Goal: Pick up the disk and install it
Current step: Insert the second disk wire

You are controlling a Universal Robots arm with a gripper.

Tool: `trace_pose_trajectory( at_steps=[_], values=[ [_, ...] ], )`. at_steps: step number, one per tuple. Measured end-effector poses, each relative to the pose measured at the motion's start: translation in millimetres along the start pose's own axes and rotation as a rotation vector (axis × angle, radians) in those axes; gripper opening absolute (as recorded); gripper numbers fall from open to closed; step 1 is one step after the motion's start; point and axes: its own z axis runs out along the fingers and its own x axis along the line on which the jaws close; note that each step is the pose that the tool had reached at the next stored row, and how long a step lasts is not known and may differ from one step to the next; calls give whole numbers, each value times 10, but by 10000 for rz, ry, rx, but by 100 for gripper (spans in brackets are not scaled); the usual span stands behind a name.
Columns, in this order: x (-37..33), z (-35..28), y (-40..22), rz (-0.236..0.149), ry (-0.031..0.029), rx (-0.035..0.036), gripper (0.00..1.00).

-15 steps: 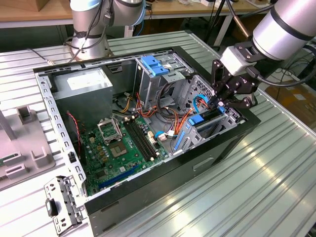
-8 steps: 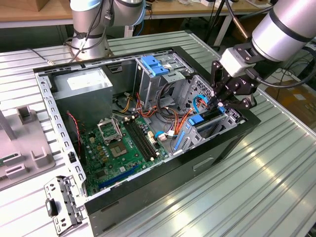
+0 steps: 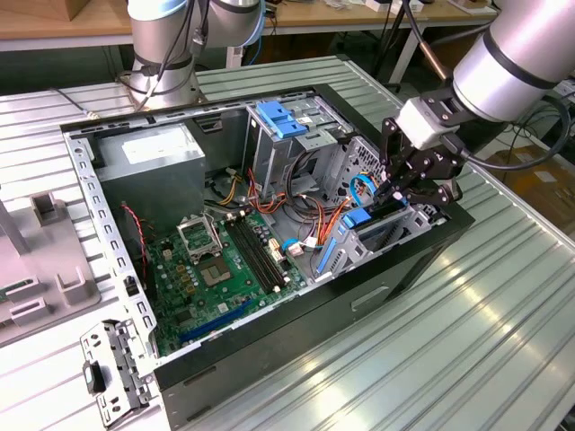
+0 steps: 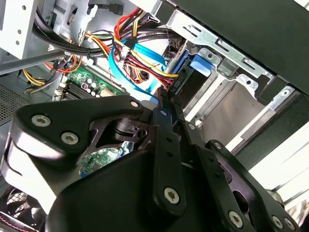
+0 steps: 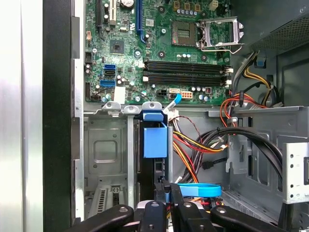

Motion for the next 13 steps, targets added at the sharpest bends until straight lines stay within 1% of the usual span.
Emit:
trace_pose_trajectory(
  at_steps=[13],
  values=[
    [18,21,-3,-24,3,-5,16]
  ],
)
